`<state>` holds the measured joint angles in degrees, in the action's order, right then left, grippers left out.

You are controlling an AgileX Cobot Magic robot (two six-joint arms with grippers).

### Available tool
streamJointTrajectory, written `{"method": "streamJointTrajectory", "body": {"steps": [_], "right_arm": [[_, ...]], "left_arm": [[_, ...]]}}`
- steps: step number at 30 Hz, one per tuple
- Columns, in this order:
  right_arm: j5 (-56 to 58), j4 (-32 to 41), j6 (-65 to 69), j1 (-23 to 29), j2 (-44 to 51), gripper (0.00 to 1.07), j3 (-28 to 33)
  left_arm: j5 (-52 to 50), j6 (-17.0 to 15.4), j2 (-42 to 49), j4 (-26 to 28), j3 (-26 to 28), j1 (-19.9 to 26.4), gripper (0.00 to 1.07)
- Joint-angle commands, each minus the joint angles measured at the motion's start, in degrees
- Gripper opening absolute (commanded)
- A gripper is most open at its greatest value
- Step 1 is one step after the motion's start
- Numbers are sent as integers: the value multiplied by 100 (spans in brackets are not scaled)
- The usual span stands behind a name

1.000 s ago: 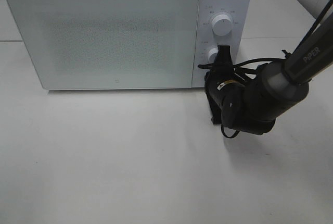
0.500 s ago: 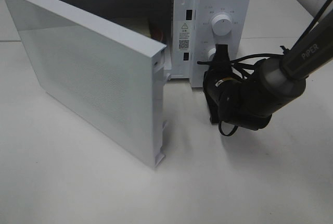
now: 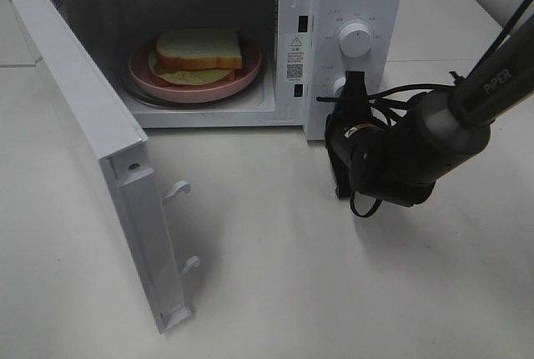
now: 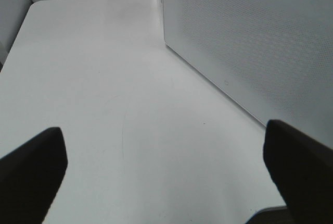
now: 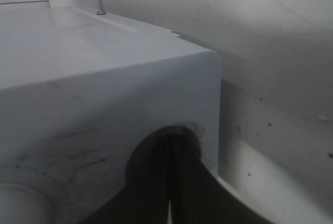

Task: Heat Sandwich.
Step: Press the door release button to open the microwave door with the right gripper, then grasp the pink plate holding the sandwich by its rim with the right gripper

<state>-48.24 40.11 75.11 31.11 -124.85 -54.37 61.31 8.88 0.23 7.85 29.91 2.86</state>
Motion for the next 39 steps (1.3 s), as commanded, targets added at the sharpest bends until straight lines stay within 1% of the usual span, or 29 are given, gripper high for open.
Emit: {"method": "streamJointTrajectory", "body": {"steps": [1, 10, 14, 16, 18, 20, 21, 22, 26, 27, 28, 30, 32, 39], "right_arm": [[-1690, -716, -74, -309, 143, 0, -659], [-1387, -848, -34, -286, 160, 0, -659], [-1049, -842, -40, -286, 281, 0, -539], [-1003, -842, -52, -286, 350, 0, -401], [-802, -859, -17, -286, 481, 0, -115], [-642, -882, 29, -275, 539, 0, -11], [-516, -911, 103, -229, 590, 0, 80], [-309, -854, 166, -149, 722, 0, 309], [-103, -751, 178, 0, 871, 0, 630], [52, -693, 264, 69, 922, 0, 831], [52, -693, 264, 69, 922, 0, 831], [212, -670, 435, 115, 985, 0, 1014], [430, -819, 481, 115, 1123, 1, 1232], [819, -1026, 361, 115, 1599, 1, 1621]], "left_arm": [[11, -6, 52, -6, -17, -11, 98], [11, -6, 52, -6, -17, -11, 98], [11, -6, 52, -6, -17, -11, 98], [11, -6, 52, -6, -17, -11, 98], [11, -6, 52, -6, -17, -11, 98], [11, -6, 52, -6, -17, -11, 98], [11, -6, 52, -6, -17, -11, 98], [11, -6, 52, -6, -17, -11, 98], [11, -6, 52, -6, -17, -11, 98], [11, -6, 52, -6, -17, -11, 98], [11, -6, 52, -6, -17, -11, 98], [11, -6, 52, -6, -17, -11, 98], [11, -6, 52, -6, -17, -11, 98], [11, -6, 52, -6, -17, -11, 98]]}}
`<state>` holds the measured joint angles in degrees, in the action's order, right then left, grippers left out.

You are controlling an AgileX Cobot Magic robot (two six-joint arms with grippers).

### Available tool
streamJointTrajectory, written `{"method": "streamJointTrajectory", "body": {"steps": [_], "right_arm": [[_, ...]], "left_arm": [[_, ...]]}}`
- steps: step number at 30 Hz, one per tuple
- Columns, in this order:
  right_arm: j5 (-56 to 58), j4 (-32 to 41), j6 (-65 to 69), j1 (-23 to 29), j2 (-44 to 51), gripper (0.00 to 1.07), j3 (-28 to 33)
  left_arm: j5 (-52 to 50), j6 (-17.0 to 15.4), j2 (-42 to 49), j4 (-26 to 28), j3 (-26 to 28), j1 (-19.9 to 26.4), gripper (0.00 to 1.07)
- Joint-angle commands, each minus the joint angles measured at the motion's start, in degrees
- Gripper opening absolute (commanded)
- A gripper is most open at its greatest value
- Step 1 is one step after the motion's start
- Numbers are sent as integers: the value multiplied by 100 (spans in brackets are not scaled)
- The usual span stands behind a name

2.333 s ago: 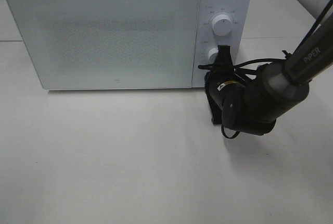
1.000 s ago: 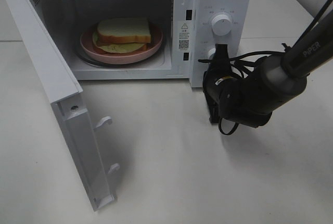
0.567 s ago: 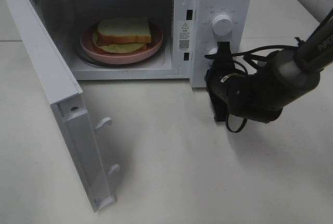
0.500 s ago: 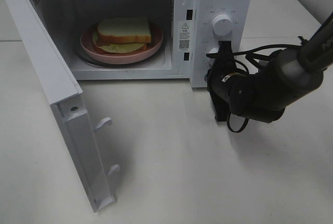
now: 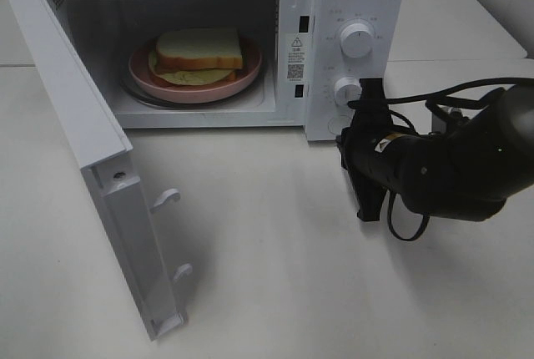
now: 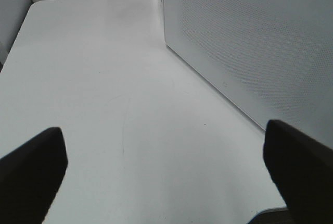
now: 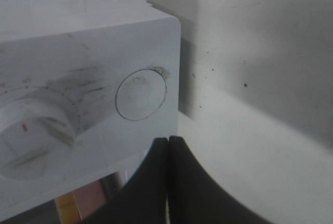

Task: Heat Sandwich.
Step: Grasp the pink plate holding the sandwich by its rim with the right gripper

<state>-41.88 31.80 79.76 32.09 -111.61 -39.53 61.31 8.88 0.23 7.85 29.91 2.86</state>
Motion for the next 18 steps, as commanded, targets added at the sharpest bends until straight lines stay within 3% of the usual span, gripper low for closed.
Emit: {"method": "streamJointTrajectory", "body": {"steps": [1, 5, 7, 18], "right_arm": [[338, -286, -189, 17, 458, 1, 258], [837, -464, -390, 17, 756, 1, 390], [1495, -859, -516, 6, 1026, 1, 401], [2830, -2401, -773, 6, 1730, 2, 372]], "left_arm": [[11, -6, 52, -6, -17, -11, 98], [11, -6, 52, -6, -17, -11, 98], [11, -6, 52, -6, -17, -11, 98], [11, -6, 52, -6, -17, -11, 98]]}}
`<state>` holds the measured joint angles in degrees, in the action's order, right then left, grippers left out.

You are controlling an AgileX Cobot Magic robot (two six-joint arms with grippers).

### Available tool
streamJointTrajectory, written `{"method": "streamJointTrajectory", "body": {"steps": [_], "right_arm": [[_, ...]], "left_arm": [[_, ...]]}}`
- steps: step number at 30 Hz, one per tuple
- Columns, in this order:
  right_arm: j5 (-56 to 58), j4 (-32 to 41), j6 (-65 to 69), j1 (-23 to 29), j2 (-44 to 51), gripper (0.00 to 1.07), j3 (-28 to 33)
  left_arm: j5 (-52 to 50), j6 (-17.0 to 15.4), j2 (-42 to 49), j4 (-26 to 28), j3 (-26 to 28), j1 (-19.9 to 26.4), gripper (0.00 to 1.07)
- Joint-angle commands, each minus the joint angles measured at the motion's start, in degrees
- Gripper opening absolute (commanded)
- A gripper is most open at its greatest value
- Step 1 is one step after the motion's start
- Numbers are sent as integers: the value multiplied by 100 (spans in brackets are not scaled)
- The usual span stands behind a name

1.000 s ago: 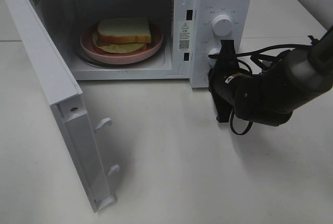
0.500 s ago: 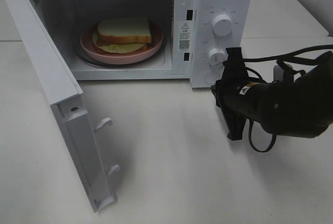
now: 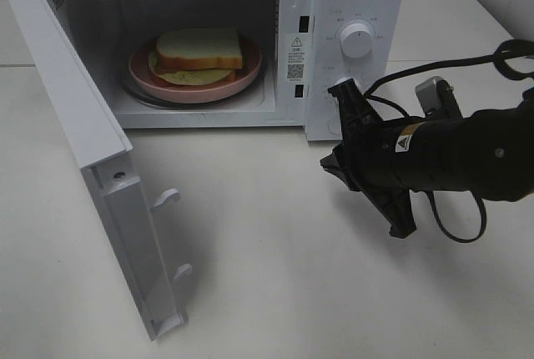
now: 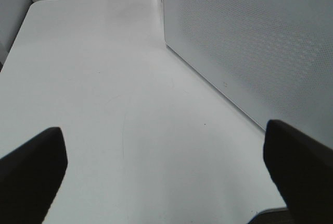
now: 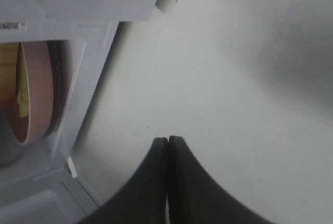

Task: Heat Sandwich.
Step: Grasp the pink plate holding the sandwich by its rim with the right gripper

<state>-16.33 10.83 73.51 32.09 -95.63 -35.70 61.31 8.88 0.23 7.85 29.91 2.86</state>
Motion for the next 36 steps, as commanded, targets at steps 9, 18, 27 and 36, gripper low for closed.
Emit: {"method": "streamJointTrajectory", "body": {"steps": [9, 18, 27, 36], "right_arm": [[2000, -378, -2653, 6, 355, 3, -670], [3352, -378, -4939, 6, 355, 4, -1375], [4738, -384, -7311, 6, 355, 6, -1828], [5541, -837, -10296, 6, 355, 9, -2080]], "left_arm": [[11, -6, 52, -6, -17, -11, 98], [11, -6, 52, -6, -17, -11, 98], [11, -6, 52, -6, -17, -11, 98], [11, -6, 52, -6, -17, -11, 98]]}}
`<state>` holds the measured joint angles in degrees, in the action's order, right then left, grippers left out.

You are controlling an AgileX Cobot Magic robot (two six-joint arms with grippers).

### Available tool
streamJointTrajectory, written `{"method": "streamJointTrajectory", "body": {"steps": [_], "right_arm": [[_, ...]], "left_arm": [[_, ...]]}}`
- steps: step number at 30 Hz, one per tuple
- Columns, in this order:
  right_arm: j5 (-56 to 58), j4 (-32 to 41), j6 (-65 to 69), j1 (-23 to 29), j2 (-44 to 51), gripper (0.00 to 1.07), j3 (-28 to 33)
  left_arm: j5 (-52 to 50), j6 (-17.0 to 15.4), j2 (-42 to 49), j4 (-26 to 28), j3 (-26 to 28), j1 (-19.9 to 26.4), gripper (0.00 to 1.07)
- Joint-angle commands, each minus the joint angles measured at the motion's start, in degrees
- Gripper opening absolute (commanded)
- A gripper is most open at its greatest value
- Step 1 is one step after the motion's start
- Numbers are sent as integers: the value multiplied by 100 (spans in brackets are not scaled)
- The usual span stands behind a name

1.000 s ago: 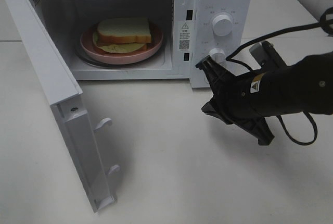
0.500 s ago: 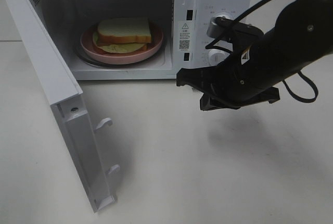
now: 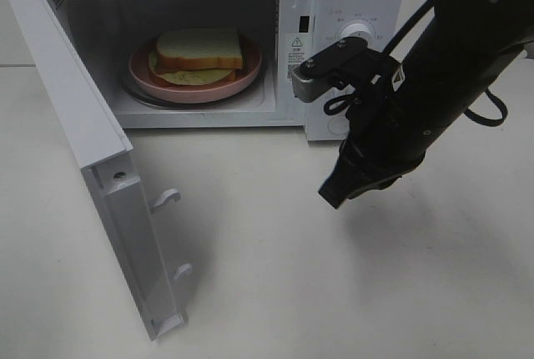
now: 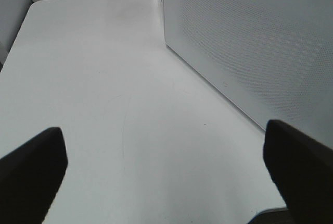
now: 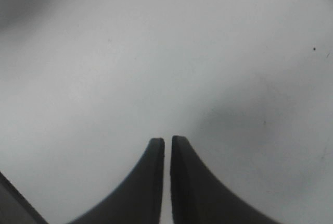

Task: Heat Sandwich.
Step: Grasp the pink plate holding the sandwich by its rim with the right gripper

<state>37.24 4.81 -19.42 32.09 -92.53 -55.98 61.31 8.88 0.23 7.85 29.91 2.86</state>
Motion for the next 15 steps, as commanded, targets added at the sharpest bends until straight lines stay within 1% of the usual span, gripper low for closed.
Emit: {"method": "streamJointTrajectory", "body": {"steps": [1, 2, 4, 6, 7, 8, 11, 13, 14, 15], "right_arm": [[189, -281, -1238, 6, 46, 9, -52], [189, -281, -1238, 6, 46, 9, -52], [189, -338, -1679, 6, 46, 10, -52], [166, -338, -2424, 6, 46, 10, -52], [166, -338, -2424, 6, 46, 10, -52], [166, -350, -2704, 6, 46, 10, -52], [172, -596, -3627, 6, 46, 11, -52], [166, -653, -3827, 6, 46, 12, -52], [149, -699, -3994, 6, 46, 12, -52], [92, -739, -4108, 6, 46, 16, -52]], "left_arm": [[11, -6, 52, -6, -17, -11, 98], [11, -6, 52, -6, -17, -11, 98], [11, -6, 52, -6, -17, -11, 98], [11, -6, 52, -6, -17, -11, 98], [11, -6, 52, -6, -17, -11, 98], [11, -6, 52, -6, -17, -11, 98], [11, -6, 52, -6, -17, -11, 98], [11, -6, 52, -6, -17, -11, 98], [11, -6, 52, -6, -17, -11, 98], [11, -6, 52, -6, -17, -11, 98]]}}
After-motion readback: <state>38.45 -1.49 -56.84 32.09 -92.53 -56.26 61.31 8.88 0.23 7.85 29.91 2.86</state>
